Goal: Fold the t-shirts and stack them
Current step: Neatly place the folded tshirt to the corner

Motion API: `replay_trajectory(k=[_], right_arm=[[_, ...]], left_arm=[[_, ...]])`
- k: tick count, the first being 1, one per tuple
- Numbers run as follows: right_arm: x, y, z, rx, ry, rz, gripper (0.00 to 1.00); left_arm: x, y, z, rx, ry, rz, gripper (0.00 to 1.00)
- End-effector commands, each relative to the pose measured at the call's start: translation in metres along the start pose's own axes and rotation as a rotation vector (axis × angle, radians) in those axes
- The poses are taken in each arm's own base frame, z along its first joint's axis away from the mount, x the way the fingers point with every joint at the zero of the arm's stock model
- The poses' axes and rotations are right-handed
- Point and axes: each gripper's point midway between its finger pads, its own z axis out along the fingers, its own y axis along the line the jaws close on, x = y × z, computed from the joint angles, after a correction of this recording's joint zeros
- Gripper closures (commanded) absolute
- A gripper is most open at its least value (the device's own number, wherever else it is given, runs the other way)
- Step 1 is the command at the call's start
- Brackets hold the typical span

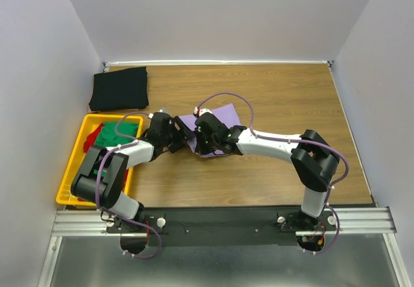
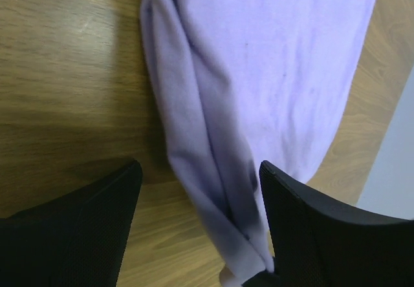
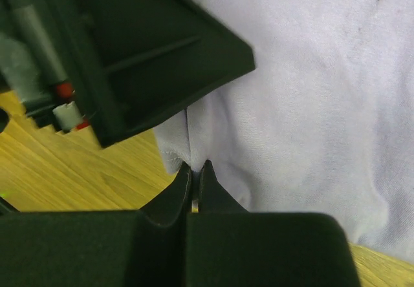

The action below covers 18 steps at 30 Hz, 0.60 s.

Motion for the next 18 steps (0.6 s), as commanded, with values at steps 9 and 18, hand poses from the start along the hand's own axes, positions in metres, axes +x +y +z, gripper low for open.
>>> replay_trajectory(k=[9,18], right_arm=[[-0.003,0.011,-0.002,-0.056,-0.019,0.016,0.99],[-0.004,0.003,-0.007,-0.045,-0.021,0.011,0.38]], left_arm=[[-0.022,0.002,0.021,-0.057,-0.072,0.062,0.68],[-0.050,-0.002,0.036,-0.143,-0.097,0.223,1.00]])
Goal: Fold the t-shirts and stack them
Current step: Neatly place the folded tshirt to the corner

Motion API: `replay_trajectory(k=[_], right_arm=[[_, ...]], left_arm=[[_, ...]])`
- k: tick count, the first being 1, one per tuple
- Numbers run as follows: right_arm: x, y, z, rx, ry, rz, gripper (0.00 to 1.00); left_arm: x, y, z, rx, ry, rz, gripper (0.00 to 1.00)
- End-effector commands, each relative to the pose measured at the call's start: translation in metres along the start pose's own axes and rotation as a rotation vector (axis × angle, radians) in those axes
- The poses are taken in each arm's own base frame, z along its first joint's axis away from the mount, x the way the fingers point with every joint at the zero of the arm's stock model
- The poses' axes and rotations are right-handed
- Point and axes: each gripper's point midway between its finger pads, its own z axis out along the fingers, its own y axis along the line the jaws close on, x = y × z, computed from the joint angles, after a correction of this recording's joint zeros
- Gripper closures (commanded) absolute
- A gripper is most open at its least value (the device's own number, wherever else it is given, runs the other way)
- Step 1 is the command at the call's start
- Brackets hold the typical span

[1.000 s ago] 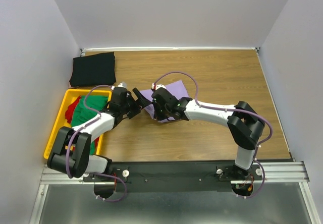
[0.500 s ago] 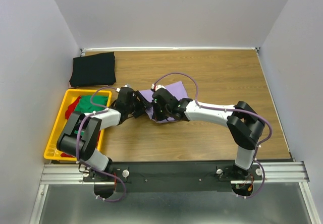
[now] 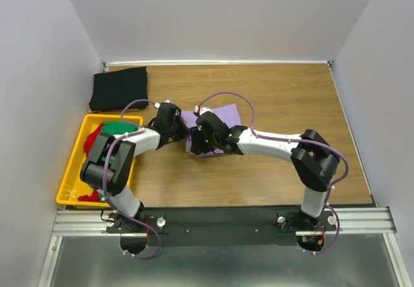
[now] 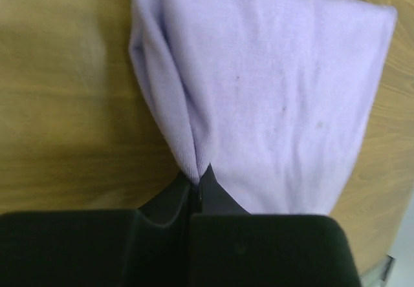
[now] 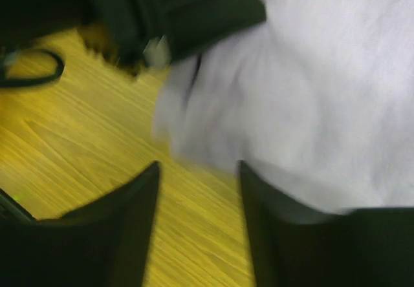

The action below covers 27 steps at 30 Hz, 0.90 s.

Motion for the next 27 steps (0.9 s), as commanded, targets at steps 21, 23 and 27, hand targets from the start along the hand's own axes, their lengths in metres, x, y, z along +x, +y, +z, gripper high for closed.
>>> replay_trajectory(k=[21,23,27], right_arm=[[0.018,-0.152,-0.140,0.409,-0.078,0.143,0.00],[0.022,-0.155,-0.148,0.421,-0.086,0.151,0.00],[0.031,-0.158,-0.153,0.430,-0.070,0.162,0.00]], left_arm=[[-0.213,0.031,0.011,-0.553,-0.301,0.553,1.00],[-0.236,0.032,0.004,-0.589,-0.329,0.586,1.00],[-0.265,0.050,-0.001,-0.663,-0.340,0.611,1.00]])
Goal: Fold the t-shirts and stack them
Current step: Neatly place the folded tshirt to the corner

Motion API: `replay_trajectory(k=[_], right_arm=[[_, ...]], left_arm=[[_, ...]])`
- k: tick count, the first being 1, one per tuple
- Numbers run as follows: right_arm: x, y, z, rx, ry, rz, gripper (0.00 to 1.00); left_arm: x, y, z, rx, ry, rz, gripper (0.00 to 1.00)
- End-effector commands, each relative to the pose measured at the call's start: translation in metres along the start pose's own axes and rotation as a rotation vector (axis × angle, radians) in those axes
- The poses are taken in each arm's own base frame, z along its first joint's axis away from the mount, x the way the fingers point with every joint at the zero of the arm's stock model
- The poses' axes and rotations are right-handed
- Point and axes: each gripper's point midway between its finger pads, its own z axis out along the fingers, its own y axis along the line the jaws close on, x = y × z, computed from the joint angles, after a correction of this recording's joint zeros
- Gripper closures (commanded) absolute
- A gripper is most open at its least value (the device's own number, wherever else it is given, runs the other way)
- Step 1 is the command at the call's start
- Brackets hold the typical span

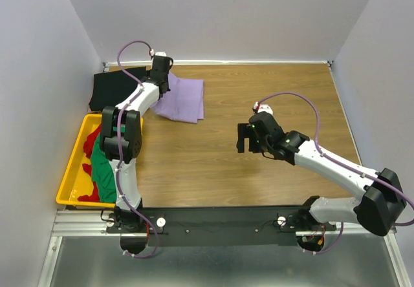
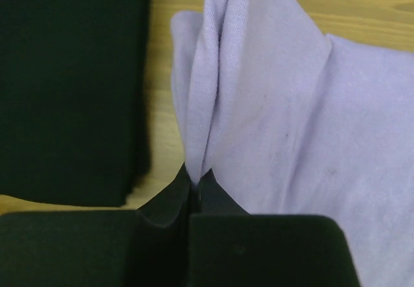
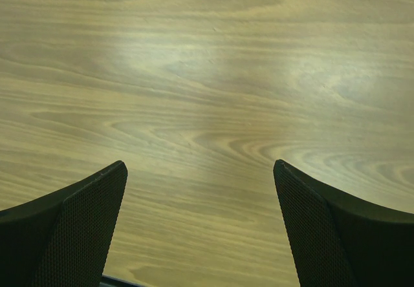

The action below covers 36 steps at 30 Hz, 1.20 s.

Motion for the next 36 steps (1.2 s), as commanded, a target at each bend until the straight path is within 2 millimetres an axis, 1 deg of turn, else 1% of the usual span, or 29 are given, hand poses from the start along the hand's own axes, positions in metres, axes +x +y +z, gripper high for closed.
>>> replay_trajectory(k=[1,2,4,6,7,8,9,10,11,13,14,18,19,22,23,25,29,30,32,33,34,36], right_arm=[[0.013,-0.022,-0.004,0.086,0.034,-0.008,0.00],[0.013,-0.023,-0.004,0.090,0.036,-0.010,0.00],[0.011,-0.022,-0.004,0.089,0.037,-0.014,0.00],[0.007,-0.023,-0.003,0.100,0.031,-0.027,0.00],[0.003,-0.021,-0.002,0.104,0.025,-0.032,0.00],[0.001,-0.021,-0.001,0.105,0.024,-0.037,0.00],[-0.001,-0.020,-0.001,0.105,0.025,-0.040,0.00],[-0.003,-0.018,-0.001,0.100,0.025,-0.041,0.00],[-0.004,-0.015,-0.001,0.091,0.027,-0.041,0.00],[-0.010,-0.010,-0.003,0.078,0.022,-0.037,0.00],[-0.012,-0.010,-0.004,0.076,0.021,-0.034,0.00],[-0.020,-0.006,-0.009,0.077,0.018,-0.029,0.00],[-0.022,-0.006,-0.009,0.078,0.017,-0.027,0.00],[-0.025,-0.006,-0.011,0.090,0.018,-0.018,0.00],[-0.029,-0.005,-0.012,0.093,0.010,-0.013,0.01],[-0.034,-0.002,-0.013,0.094,0.005,0.005,0.01],[-0.041,0.004,-0.016,0.084,0.005,0.032,0.02],[-0.041,0.003,-0.017,0.089,0.010,0.040,0.02],[-0.044,0.005,-0.019,0.087,0.009,0.054,0.02],[-0.043,0.005,-0.019,0.092,0.016,0.056,0.02],[-0.042,0.004,-0.020,0.099,0.019,0.058,0.02],[-0.043,0.004,-0.021,0.106,0.024,0.071,0.02]], left_arm=[[-0.027,0.044,0.007,-0.136,-0.020,0.079,1.00],[-0.032,0.055,0.008,-0.164,-0.023,0.083,1.00],[-0.048,0.061,0.007,-0.186,-0.050,0.102,1.00],[-0.055,0.069,0.007,-0.223,-0.052,0.144,1.00],[-0.069,0.071,0.003,-0.232,-0.075,0.140,1.00],[-0.072,0.074,0.003,-0.239,-0.073,0.163,1.00],[-0.072,0.077,0.005,-0.245,-0.060,0.173,1.00],[-0.075,0.078,0.004,-0.249,-0.061,0.177,1.00],[-0.085,0.081,0.001,-0.256,-0.078,0.173,1.00],[-0.089,0.090,-0.002,-0.281,-0.070,0.191,1.00],[-0.096,0.093,-0.005,-0.291,-0.079,0.192,1.00],[-0.111,0.110,-0.018,-0.310,-0.076,0.194,1.00],[-0.110,0.110,-0.018,-0.308,-0.071,0.202,1.00],[-0.112,0.120,-0.021,-0.323,-0.051,0.223,1.00],[-0.117,0.126,-0.023,-0.333,-0.052,0.234,1.00],[-0.119,0.134,-0.024,-0.345,-0.036,0.266,1.00],[-0.123,0.148,-0.023,-0.365,-0.026,0.307,1.00],[-0.122,0.154,-0.020,-0.378,-0.019,0.309,1.00],[-0.124,0.165,-0.022,-0.416,-0.013,0.315,1.00],[-0.121,0.167,-0.019,-0.436,0.003,0.325,1.00],[-0.119,0.187,-0.019,-0.480,0.018,0.310,1.00],[-0.121,0.199,-0.018,-0.523,0.019,0.314,1.00]])
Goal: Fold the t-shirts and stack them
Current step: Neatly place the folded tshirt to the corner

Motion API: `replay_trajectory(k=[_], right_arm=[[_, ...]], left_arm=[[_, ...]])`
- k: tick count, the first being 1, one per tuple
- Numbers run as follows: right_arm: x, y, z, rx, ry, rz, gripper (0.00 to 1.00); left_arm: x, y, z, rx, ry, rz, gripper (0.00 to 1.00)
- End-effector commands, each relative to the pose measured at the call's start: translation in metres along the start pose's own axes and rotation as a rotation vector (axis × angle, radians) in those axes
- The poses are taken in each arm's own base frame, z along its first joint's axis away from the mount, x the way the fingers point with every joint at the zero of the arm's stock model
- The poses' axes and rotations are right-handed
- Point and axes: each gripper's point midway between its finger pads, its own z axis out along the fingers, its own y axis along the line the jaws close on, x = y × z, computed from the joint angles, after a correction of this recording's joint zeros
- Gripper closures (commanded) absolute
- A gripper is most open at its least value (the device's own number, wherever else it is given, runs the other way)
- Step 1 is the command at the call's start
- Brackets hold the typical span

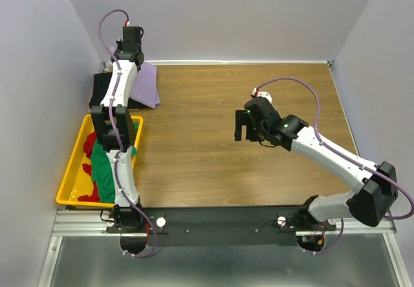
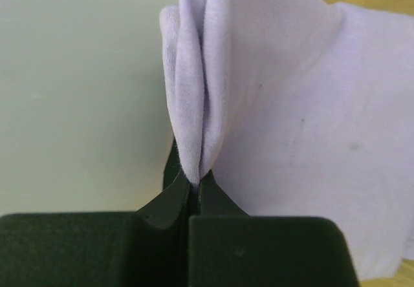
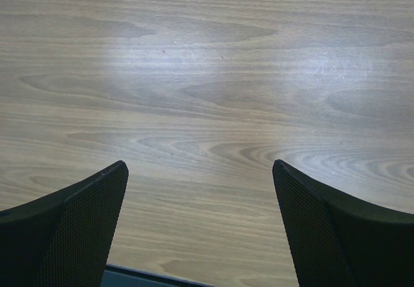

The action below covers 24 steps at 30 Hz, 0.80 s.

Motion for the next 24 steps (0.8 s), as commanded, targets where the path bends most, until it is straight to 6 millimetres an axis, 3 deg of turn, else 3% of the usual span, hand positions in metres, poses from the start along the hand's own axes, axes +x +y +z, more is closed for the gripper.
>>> replay_trajectory(k=[1,6,12,16,17,18,19,24], right_arm=[[-0.002,-0.007,-0.004,0.055,0.017,0.035,0.02],[-0.002,-0.005,-0.003,0.065,0.039,0.046,0.02],[0.002,-0.002,0.003,0.071,0.068,0.048,0.02],[0.003,-0.004,0.006,0.083,0.076,0.044,0.02],[0.003,-0.004,0.006,0.087,0.073,0.041,0.02],[0.003,-0.004,0.006,0.088,0.074,0.040,0.02],[0.003,-0.005,0.006,0.092,0.073,0.038,0.02],[0.005,-0.010,0.004,0.107,0.067,0.037,0.02]], left_arm=[[0.009,0.053,0.014,-0.160,0.041,0.014,1.00],[0.014,0.075,0.036,-0.233,0.033,-0.010,0.99],[0.046,0.069,0.074,-0.250,0.103,0.022,0.97],[0.057,0.067,0.082,-0.279,0.133,0.030,0.88],[0.057,0.067,0.081,-0.281,0.133,0.025,0.75],[0.058,0.067,0.081,-0.279,0.134,0.024,0.45],[0.056,0.069,0.079,-0.275,0.130,0.015,0.07],[0.047,0.078,0.065,-0.284,0.113,-0.032,0.06]])
